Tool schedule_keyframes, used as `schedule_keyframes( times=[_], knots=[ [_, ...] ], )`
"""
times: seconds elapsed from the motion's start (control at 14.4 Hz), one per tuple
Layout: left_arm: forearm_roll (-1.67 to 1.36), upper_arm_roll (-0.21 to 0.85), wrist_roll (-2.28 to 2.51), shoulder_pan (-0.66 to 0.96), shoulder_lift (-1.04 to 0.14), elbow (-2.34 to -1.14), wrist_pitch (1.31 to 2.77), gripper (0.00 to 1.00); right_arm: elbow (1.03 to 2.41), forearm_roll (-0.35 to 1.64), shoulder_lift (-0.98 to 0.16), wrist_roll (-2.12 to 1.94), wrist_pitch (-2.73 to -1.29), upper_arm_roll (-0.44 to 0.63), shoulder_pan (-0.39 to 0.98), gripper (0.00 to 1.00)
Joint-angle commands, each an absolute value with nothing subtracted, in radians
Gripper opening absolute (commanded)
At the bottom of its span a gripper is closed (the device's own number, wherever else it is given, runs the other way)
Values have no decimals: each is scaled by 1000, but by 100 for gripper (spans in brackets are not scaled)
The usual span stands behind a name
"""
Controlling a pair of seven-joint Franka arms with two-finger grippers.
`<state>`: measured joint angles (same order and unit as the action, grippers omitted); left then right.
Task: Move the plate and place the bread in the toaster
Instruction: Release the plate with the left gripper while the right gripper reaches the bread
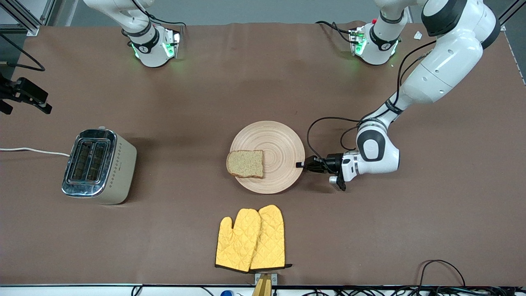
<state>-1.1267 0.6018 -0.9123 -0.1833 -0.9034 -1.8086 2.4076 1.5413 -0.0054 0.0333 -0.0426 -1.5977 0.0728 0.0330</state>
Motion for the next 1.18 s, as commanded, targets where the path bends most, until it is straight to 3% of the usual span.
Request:
schedule_keyframes(
  times=[0.0,0.07,0.14,0.21,0.28,0.35,0.63,0.77,1.11],
  knots=[
    [-1166,617,-939,-193,-894,-1818,2404,1,1557,-2,54,-38,-1597,67,26,100],
    [-1167,617,-939,-192,-896,-1818,2410,5,1557,-2,49,-40,-1597,67,26,100],
    [-1166,617,-939,-192,-896,-1818,2422,16,1557,-2,49,-40,-1597,67,29,100],
    [-1166,617,-937,-192,-896,-1818,2424,41,1555,0,48,-40,-1597,61,35,100],
    [-1167,618,-931,-192,-896,-1818,2424,81,1557,3,35,-40,-1598,55,41,100],
    [-1167,617,-930,-195,-893,-1818,2424,100,1555,3,-1,-43,-1597,49,51,100],
    [-1155,611,-890,-245,-858,-1801,2424,100,1549,14,-121,-43,-1623,-27,51,100],
    [-1144,607,-852,-284,-847,-1767,2419,100,1549,47,-185,-17,-1713,-70,54,100],
    [-804,615,-619,-400,-824,-1669,2399,100,1557,133,-325,317,-1877,-213,86,100]
  ],
)
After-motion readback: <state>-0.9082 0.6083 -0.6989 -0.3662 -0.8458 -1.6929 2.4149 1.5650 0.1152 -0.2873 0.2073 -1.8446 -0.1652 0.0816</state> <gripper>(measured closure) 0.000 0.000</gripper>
